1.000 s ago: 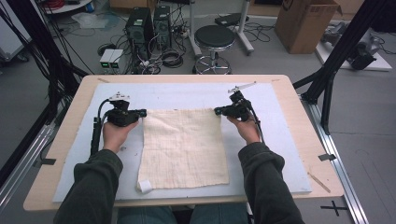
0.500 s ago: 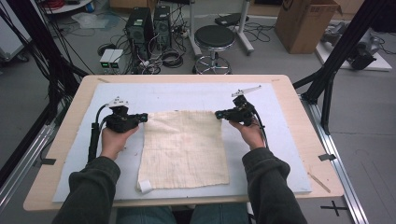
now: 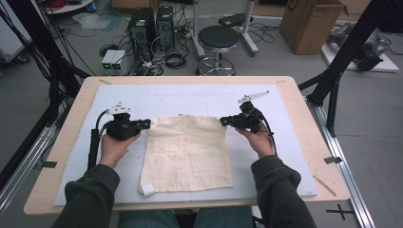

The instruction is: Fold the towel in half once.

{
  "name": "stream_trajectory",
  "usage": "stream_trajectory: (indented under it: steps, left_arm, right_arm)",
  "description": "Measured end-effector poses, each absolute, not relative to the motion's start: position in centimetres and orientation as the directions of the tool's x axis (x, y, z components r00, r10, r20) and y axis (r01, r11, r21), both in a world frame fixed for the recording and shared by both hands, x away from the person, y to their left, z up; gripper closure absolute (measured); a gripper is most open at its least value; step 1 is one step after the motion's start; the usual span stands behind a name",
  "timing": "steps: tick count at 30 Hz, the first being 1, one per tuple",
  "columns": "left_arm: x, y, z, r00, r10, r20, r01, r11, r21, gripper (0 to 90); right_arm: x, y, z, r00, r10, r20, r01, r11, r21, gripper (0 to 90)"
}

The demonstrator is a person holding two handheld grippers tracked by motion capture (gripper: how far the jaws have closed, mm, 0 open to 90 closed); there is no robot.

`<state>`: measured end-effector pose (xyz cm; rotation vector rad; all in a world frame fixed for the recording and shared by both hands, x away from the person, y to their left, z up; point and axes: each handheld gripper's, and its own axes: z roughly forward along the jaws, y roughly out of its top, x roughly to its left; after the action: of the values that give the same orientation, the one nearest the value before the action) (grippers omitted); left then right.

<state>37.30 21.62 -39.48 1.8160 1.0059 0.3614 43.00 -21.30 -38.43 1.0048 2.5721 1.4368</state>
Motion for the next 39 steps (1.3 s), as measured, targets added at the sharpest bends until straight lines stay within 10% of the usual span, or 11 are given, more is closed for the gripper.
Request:
stream_trajectory:
  steps: [39]
  left_arm:
    - [30.8, 22.4, -40.5, 0.705, 0.701, -0.108, 0.399, -0.267, 0.877, 86.9]
  right_arm:
    - [37.0, -22.2, -39.1, -0.852, 0.459, 0.252, 0.457, 0.415, 0.787, 85.1]
